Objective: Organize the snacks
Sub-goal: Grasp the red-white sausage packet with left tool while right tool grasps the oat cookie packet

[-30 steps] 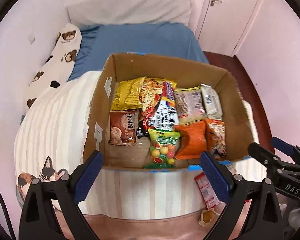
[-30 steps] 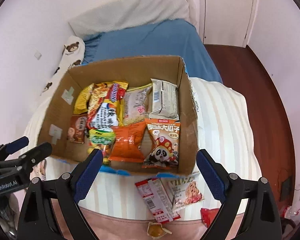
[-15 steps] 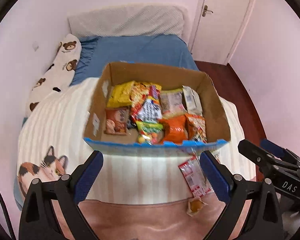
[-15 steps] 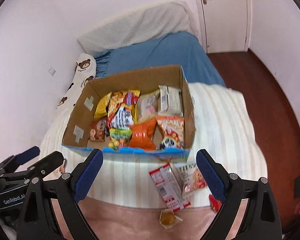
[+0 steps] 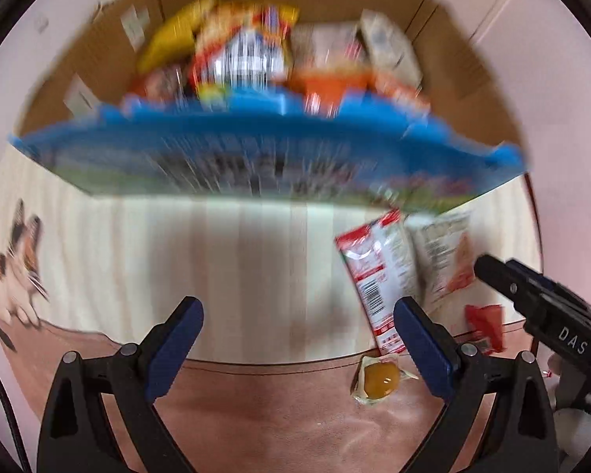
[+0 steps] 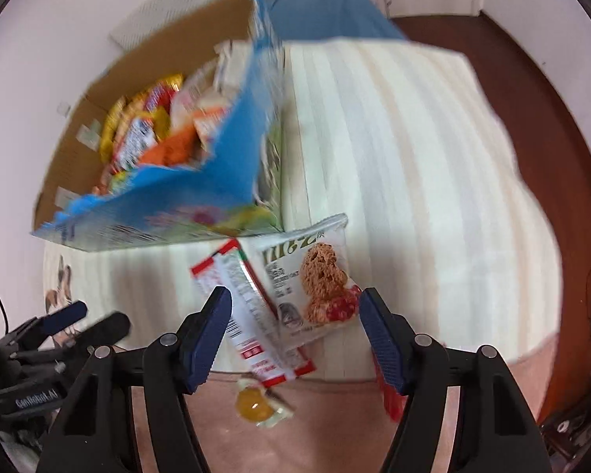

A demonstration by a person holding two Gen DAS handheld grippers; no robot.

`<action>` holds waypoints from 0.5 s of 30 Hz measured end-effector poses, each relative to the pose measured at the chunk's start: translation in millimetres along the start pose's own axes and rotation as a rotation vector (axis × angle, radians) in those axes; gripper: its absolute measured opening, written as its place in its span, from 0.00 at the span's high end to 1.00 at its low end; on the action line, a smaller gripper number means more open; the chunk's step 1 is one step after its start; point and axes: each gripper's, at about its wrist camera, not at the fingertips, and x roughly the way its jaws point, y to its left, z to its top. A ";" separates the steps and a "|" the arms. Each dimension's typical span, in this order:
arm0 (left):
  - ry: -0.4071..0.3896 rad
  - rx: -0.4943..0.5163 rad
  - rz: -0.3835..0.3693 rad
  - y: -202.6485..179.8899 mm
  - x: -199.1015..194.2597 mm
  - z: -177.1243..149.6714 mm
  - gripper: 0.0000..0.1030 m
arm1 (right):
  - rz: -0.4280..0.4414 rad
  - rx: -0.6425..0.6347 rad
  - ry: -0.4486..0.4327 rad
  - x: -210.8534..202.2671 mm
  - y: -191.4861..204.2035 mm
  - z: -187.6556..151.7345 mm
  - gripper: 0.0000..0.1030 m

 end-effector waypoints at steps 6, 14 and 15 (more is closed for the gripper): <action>0.098 -0.038 -0.032 -10.0 40.4 -0.5 0.04 | -0.007 -0.029 0.104 65.3 -13.5 5.8 0.32; 0.167 -0.131 -0.126 -34.0 69.7 3.7 0.04 | -0.036 0.010 0.068 51.7 -44.6 -5.0 0.44; 0.178 -0.148 -0.138 -39.1 74.3 3.9 0.04 | -0.040 0.022 0.062 48.1 -49.6 -7.0 0.44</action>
